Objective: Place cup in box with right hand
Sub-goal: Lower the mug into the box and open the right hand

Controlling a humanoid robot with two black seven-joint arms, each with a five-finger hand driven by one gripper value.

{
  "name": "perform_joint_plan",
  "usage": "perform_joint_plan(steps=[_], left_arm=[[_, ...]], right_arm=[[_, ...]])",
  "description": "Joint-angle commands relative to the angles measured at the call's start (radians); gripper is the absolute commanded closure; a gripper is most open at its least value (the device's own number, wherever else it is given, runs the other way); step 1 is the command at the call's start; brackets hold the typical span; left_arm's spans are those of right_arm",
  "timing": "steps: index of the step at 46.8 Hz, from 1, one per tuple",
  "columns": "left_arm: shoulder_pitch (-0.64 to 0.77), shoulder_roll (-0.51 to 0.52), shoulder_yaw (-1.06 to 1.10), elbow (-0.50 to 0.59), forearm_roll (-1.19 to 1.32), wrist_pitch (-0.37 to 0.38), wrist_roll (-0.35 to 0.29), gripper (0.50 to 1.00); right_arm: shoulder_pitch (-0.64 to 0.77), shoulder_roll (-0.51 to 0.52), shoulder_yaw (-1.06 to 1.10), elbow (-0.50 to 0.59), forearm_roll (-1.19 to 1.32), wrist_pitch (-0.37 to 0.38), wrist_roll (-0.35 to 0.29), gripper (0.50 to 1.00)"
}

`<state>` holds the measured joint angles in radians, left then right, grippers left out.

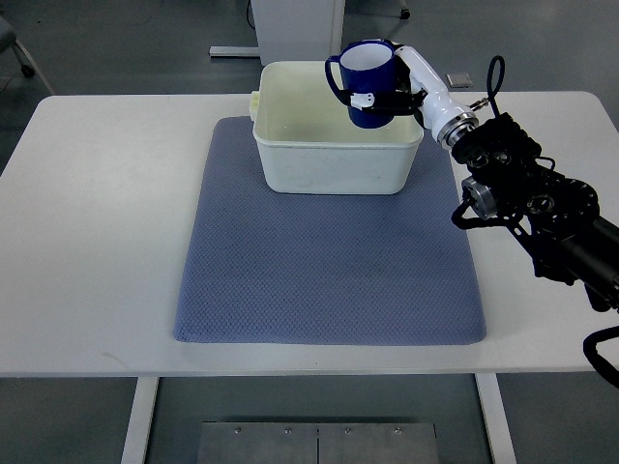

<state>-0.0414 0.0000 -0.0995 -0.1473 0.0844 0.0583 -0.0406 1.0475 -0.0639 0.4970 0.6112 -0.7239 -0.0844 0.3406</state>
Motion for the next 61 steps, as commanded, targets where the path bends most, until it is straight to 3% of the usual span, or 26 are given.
perform_joint_plan(steps=[1, 20, 21, 24, 25, 26, 51, 61], left_arm=[[0.0, 0.0, 0.003, 0.0, 0.002, 0.0, 0.001, 0.5], [0.0, 0.0, 0.0, 0.0, 0.0, 0.0, -0.001, 0.5], [0.0, 0.0, 0.0, 0.0, 0.0, 0.0, -0.001, 0.5], [0.0, 0.0, 0.0, 0.0, 0.0, 0.0, 0.001, 0.5], [0.0, 0.0, 0.003, 0.0, 0.0, 0.0, -0.001, 0.5], [0.0, 0.0, 0.0, 0.0, 0.0, 0.0, 0.001, 0.5], [0.0, 0.0, 0.0, 0.0, 0.0, 0.0, 0.001, 0.5], [0.0, 0.0, 0.0, 0.0, 0.0, 0.0, -0.001, 0.5]], right_arm=[[-0.006, 0.01, 0.0, -0.002, 0.0, -0.006, -0.011, 1.0], [-0.015, 0.016, -0.006, -0.001, 0.023, -0.008, -0.022, 1.0], [-0.015, 0.015, -0.006, -0.001, 0.023, -0.008, -0.022, 0.963], [-0.014, 0.016, -0.005, 0.001, 0.023, -0.008, -0.022, 0.64], [-0.014, 0.016, -0.003, -0.001, 0.023, -0.008, -0.02, 0.551], [-0.014, 0.016, -0.003, 0.001, 0.023, -0.008, -0.02, 0.511], [-0.007, 0.01, -0.002, 0.01, 0.024, -0.008, -0.02, 0.502], [0.017, -0.045, 0.006, 0.033, 0.058, -0.006, -0.022, 0.502]])
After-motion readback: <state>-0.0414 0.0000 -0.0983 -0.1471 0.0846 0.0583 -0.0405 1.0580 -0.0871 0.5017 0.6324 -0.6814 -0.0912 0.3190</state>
